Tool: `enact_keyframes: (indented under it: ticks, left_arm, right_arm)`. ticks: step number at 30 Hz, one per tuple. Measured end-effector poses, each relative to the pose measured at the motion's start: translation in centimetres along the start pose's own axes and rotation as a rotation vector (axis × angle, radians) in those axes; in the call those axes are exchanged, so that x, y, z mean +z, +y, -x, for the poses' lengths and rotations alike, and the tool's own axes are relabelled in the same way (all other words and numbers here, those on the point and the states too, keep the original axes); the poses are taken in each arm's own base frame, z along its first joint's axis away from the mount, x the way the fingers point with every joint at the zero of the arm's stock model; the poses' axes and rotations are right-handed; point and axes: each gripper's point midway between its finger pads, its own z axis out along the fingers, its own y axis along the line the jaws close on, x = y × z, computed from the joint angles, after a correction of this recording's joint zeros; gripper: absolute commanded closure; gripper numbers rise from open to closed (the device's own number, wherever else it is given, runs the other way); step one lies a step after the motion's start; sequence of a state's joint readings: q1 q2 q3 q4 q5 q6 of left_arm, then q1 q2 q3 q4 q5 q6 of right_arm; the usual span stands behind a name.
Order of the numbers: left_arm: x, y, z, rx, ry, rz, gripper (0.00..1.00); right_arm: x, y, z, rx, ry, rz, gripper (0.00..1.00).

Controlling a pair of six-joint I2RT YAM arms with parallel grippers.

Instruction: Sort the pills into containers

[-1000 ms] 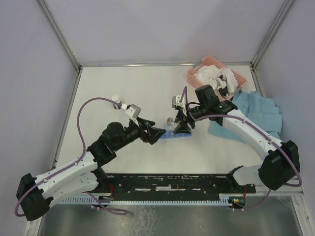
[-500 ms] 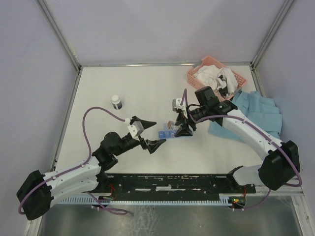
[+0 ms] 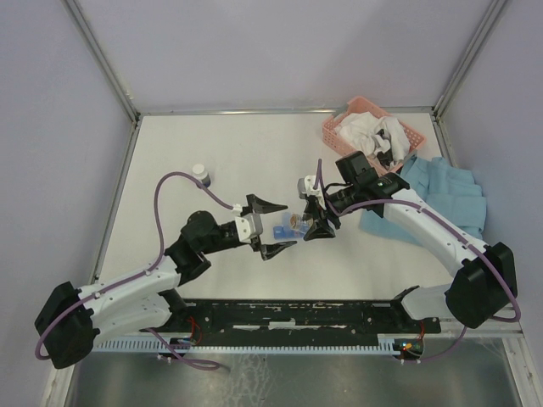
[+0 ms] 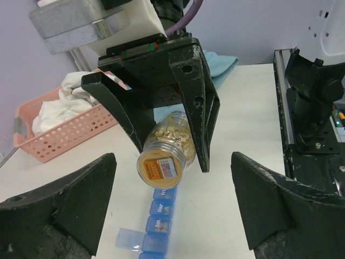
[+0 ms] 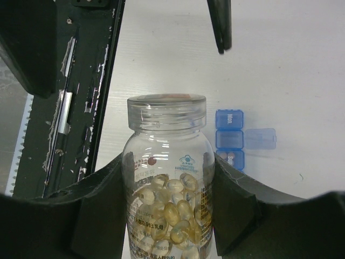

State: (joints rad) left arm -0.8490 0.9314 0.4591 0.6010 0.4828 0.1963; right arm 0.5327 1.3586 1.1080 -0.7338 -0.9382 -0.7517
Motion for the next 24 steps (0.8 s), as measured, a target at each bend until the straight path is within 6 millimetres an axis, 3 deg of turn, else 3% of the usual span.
enact_keyframes:
  ticks: [10,19,24]
  left_arm:
    - [1.4,0.4,-2.3,0.042,0.111,-0.050,0.15]
    - [1.8,0.6,-2.3,0.059,0.145,-0.070,0.36]
    - [1.8,0.3,-2.8,0.051,0.162,-0.088,0.41]
  right_arm:
    - [0.0,0.1,-0.1,-0.018,0.001,0.007,0.99]
    - [-0.1,0.2,0.0,-0.023,0.001,0.008,0.99]
    - [-0.1,0.2,-0.1,-0.022,0.001,0.009,0.99]
